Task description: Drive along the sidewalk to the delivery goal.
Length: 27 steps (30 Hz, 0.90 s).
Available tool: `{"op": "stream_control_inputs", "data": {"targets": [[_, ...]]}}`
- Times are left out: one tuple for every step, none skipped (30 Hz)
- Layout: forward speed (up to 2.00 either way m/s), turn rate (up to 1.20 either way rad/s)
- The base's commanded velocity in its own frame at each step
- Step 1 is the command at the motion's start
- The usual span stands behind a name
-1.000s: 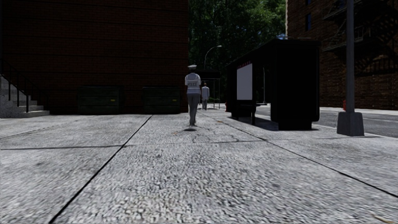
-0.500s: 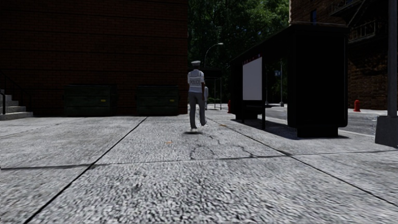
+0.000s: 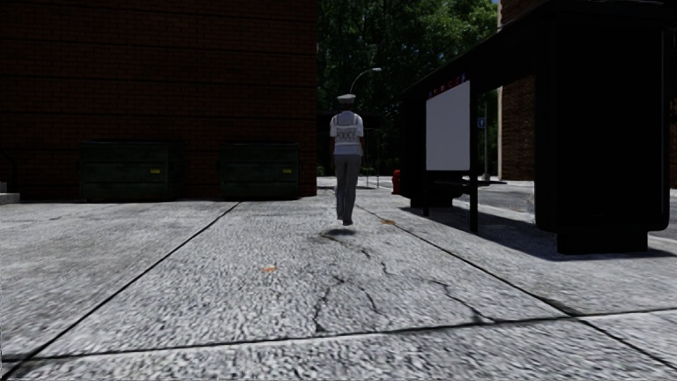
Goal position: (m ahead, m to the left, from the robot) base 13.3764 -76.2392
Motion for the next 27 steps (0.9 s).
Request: {"op": "stream_control_inputs", "data": {"targets": [[2.0, 0.0], [2.0, 0.0], [2.0, 0.0], [2.0, 0.0], [2.0, 0.0], [2.0, 0.0], [2.0, 0.0], [2.0, 0.0], [2.0, 0.0], [2.0, 0.0], [2.0, 0.0], [2.0, 0.0], [2.0, 0.0], [2.0, 0.0], [2.0, 0.0], [2.0, 0.0], [2.0, 0.0], [2.0, 0.0], [2.0, -0.57], [2.0, -1.2], [2.0, -1.2], [2.0, -1.2], [2.0, -0.4], [2.0, 0.0], [2.0, 0.0], [2.0, 0.0], [2.0, 0.0]]}}
